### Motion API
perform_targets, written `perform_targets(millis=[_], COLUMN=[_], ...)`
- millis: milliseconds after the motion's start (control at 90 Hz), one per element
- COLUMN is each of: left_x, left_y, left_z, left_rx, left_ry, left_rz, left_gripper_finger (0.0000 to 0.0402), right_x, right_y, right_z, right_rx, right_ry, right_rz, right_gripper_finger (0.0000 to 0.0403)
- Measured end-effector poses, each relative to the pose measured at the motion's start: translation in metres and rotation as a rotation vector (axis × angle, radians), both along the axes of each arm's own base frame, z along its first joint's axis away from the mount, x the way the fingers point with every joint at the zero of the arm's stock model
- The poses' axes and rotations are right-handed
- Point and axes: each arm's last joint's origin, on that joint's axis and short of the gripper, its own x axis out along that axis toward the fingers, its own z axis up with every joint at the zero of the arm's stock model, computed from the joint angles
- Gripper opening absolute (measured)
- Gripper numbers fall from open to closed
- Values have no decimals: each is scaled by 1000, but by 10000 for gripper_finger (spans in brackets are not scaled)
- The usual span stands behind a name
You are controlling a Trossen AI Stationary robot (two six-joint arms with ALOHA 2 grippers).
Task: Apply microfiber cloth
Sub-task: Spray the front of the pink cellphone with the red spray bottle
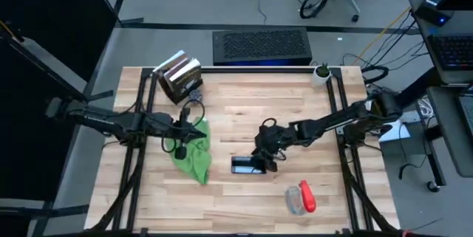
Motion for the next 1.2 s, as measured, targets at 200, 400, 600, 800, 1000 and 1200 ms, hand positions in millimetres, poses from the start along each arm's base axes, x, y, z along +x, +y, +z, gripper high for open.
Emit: perform_targets(millis=[200, 400, 600, 800, 1000, 1200], left_x=[0, 0, 0, 0, 0, 0], left_y=[0, -1, -2, -2, -2, -2], left_z=[0, 0, 0, 0, 0, 0], left_rx=[-1, -14, -26, -26, -27, -29], left_ry=[1, 2, 3, 3, 3, 3], left_rz=[-2, -34, -60, -60, -60, -59], left_gripper_finger=[0, 0, 0, 0, 0, 0], right_x=[28, 48, 52, 51, 52, 55], right_y=[24, 40, 49, 50, 54, 55], right_z=[6, -1, -22, -28, -32, -46], right_rx=[-155, -256, -240, -217, -228, -246], right_ry=[164, 285, 429, 462, 461, 482], right_rz=[13, -50, -107, -162, -133, -112], right_gripper_finger=[228, 343, 394, 395, 394, 393])
